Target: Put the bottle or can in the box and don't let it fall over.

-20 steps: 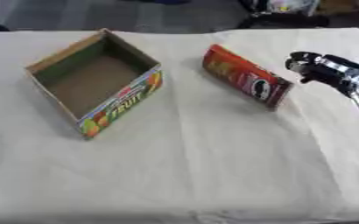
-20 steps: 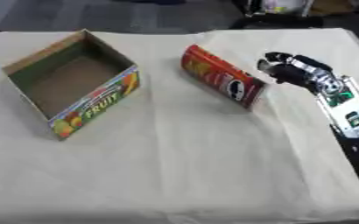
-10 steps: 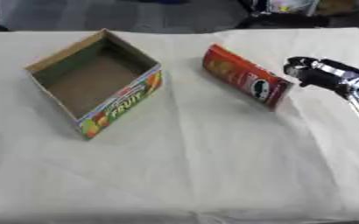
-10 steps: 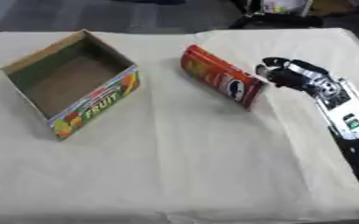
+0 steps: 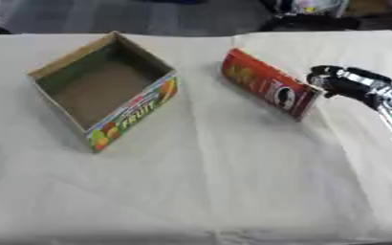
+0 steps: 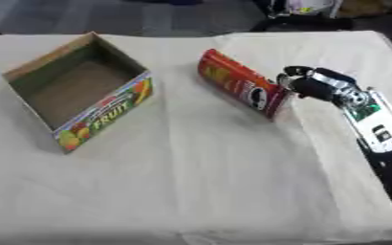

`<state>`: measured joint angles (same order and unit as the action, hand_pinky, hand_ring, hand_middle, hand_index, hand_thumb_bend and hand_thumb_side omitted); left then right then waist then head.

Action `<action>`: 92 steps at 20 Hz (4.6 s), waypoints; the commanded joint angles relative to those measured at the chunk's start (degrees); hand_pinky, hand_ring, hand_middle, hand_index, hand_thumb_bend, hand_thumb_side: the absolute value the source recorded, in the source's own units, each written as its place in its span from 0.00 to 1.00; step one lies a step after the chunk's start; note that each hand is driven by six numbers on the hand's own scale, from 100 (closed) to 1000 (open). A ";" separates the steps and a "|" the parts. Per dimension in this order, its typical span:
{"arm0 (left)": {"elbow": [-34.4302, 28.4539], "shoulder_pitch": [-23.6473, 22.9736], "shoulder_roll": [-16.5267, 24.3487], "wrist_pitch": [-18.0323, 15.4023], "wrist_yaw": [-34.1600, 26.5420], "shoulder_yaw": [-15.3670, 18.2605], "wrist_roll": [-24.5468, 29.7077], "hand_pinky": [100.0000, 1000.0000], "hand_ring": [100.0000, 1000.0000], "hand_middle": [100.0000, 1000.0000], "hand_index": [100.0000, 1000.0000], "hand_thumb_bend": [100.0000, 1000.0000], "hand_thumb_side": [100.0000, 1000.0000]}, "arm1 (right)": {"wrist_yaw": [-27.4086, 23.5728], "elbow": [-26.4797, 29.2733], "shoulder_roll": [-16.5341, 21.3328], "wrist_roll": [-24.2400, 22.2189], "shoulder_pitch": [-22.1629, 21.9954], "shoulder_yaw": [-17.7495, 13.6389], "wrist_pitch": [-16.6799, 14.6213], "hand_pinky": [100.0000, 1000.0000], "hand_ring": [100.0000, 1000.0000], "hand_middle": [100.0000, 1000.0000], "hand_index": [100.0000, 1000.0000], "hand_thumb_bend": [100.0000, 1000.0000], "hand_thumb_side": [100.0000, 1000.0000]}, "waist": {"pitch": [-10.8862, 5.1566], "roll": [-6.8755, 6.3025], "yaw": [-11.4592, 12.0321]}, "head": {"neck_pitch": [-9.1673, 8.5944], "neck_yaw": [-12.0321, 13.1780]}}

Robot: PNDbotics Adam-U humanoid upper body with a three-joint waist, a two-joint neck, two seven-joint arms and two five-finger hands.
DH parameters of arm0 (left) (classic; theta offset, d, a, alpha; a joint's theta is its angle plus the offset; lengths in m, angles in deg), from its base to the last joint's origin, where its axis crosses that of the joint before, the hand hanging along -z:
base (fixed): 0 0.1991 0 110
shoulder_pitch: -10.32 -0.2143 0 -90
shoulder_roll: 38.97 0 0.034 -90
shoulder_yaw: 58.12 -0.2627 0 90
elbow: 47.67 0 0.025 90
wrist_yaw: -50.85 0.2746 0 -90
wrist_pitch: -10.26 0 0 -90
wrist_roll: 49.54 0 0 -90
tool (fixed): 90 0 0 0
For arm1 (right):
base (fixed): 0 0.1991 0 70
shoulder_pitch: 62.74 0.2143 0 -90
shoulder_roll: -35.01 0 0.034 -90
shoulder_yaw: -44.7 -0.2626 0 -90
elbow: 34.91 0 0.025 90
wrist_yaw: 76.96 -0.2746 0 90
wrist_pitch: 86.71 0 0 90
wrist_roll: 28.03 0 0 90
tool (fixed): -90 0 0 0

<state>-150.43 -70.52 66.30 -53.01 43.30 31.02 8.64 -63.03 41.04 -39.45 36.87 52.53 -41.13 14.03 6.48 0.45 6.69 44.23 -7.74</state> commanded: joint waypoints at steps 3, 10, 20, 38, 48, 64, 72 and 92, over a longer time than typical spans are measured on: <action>-0.93 0.74 1.83 -0.10 -0.20 0.63 -0.03 0.40 0.86 0.95 0.71 0.26 0.63 | 1.45 -0.11 2.10 -0.49 1.42 0.05 -0.81 0.84 1.00 1.00 1.00 0.00 0.82 | -0.06 -0.89 0.06 | -0.11 -0.23; -0.99 0.84 1.87 -0.10 -0.41 0.63 -0.07 0.40 0.86 0.95 0.71 0.26 0.63 | 2.09 -0.78 2.18 -1.39 1.99 0.67 -1.41 0.84 1.00 1.00 1.00 0.00 0.83 | 0.40 -0.88 0.26 | -0.11 -0.29; -1.07 1.08 1.86 -0.19 -0.49 0.57 -0.07 0.40 0.86 0.95 0.71 0.25 0.63 | 3.08 -1.61 2.47 -2.61 2.39 1.33 -1.83 0.85 1.00 1.00 1.00 0.00 0.83 | 0.68 -0.71 0.42 | -0.11 -0.37; -1.25 1.25 1.84 -0.19 -0.61 0.60 -0.06 0.40 0.86 0.95 0.71 0.25 0.63 | 2.73 -3.61 2.30 -3.35 2.18 2.00 -1.27 0.84 1.00 1.00 1.00 0.00 0.84 | 1.25 -0.87 0.35 | -0.11 -0.48; -1.29 1.14 1.79 -0.21 -0.77 0.72 -0.17 0.40 0.86 0.95 0.71 0.25 0.63 | 3.71 -4.03 2.06 -3.25 2.80 2.87 -1.29 0.84 1.00 1.00 1.00 0.00 0.80 | 1.36 -0.99 0.39 | -0.11 -0.70; -1.26 0.99 1.70 -0.50 -0.81 0.84 -0.35 0.40 0.86 0.95 0.71 0.25 0.63 | 5.90 -4.69 1.42 -3.88 3.64 4.33 -1.15 0.81 1.00 1.00 1.00 0.00 0.75 | 1.14 -0.49 0.82 | -0.11 -0.88; -1.25 0.98 1.65 -0.53 -0.81 0.85 -0.24 0.40 0.86 0.95 0.70 0.25 0.63 | 4.99 -4.71 0.80 -3.67 3.16 4.66 -0.18 0.73 1.00 1.00 1.00 0.00 0.71 | 1.10 -0.57 0.69 | -0.11 -1.06; -1.31 1.10 1.58 -0.48 -0.77 1.06 -0.07 0.40 0.86 0.95 0.69 0.25 0.63 | -1.83 -5.16 -0.48 -3.00 2.82 5.81 3.35 0.55 1.00 0.99 0.98 0.00 0.66 | 1.19 -0.85 0.68 | -0.11 -1.36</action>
<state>-150.54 -70.03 66.30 -53.39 42.74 31.07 8.52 -64.43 36.46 -39.90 34.06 55.50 -36.11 16.99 7.46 0.25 7.35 44.23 -8.95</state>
